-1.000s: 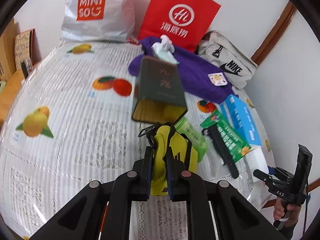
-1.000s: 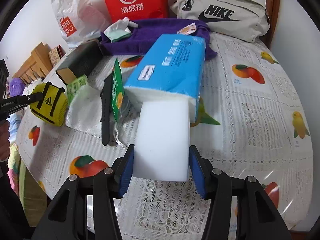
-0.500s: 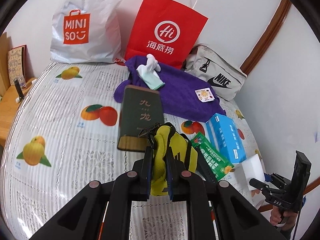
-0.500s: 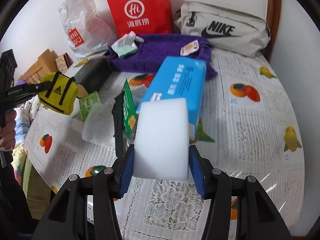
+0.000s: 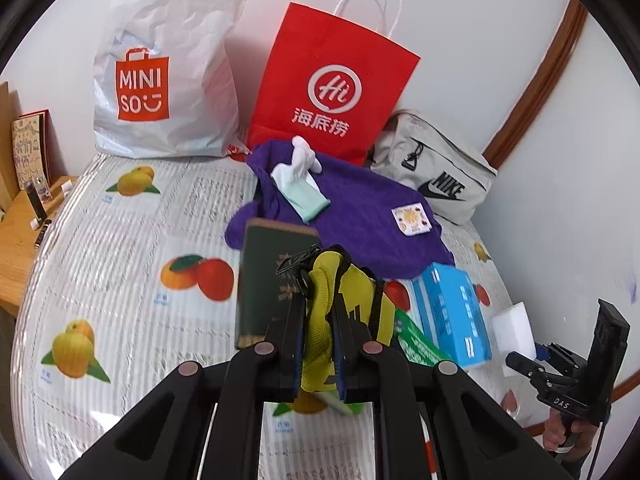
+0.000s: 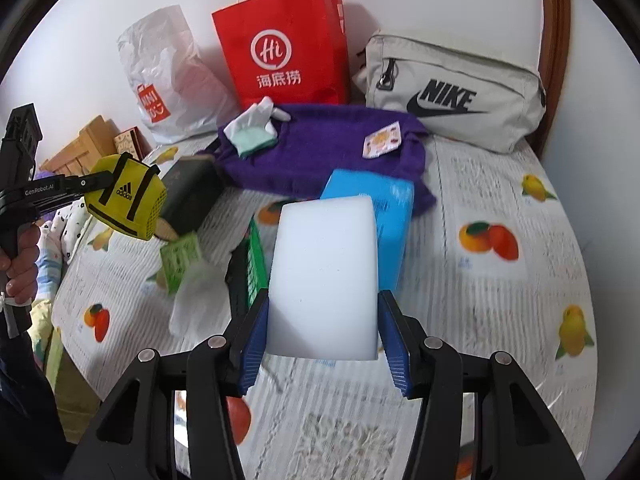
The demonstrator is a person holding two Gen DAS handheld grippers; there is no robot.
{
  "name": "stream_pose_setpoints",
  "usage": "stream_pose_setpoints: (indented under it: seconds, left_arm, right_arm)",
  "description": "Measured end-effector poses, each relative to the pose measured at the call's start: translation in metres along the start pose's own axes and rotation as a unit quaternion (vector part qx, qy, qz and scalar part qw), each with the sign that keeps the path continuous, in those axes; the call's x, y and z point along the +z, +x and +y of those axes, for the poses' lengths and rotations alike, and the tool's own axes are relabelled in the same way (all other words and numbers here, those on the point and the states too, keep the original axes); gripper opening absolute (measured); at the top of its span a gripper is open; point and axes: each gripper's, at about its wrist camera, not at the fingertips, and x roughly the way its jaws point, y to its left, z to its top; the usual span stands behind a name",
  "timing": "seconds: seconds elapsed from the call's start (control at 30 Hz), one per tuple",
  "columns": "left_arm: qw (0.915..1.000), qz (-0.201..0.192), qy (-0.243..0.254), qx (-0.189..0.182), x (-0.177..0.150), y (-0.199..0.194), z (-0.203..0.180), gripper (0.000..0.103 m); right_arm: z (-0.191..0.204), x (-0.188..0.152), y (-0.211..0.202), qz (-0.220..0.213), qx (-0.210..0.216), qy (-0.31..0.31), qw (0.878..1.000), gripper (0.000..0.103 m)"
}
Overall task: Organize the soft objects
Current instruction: 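Carry the pouch and the sponge over the purple towel with both tools, then release the pouch with the left tool while the right tool sets the sponge on the towel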
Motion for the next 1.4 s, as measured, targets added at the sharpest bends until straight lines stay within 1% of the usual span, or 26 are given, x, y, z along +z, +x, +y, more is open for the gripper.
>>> stream_pose_setpoints:
  seconds: [0.17,0.53,0.67,0.97,1.2,1.4]
  left_arm:
    - [1.0,-0.001,-0.005,0.007,0.019,0.012,-0.001,0.012]
    - [0.9999,0.007,-0.01,0.008,0.061,0.049,-0.003,0.012]
    - [0.9998,0.008,-0.005,0.017,0.074,0.064,-0.006,0.012]
    - [0.9995,0.026,-0.012,0.009,0.099,0.105,-0.007,0.012]
    - [0.9987,0.048,-0.019,0.005,0.11,0.14,-0.006,0.012]
    - [0.9974,0.069,-0.016,0.013,0.113,0.169,-0.006,0.012]
  right_arm:
    - [-0.005,0.023,0.006,-0.012,-0.006,-0.01,1.0,0.052]
    - [-0.024,0.087,0.034,-0.026,-0.016,0.0,1.0,0.052]
    - [-0.032,0.107,0.054,-0.02,-0.019,0.005,1.0,0.052]
    - [-0.054,0.138,0.093,-0.001,-0.015,0.034,0.999,0.052]
    - [-0.059,0.155,0.125,0.015,-0.01,0.042,0.999,0.052]
    - [-0.058,0.164,0.162,0.047,-0.011,0.032,0.998,0.052]
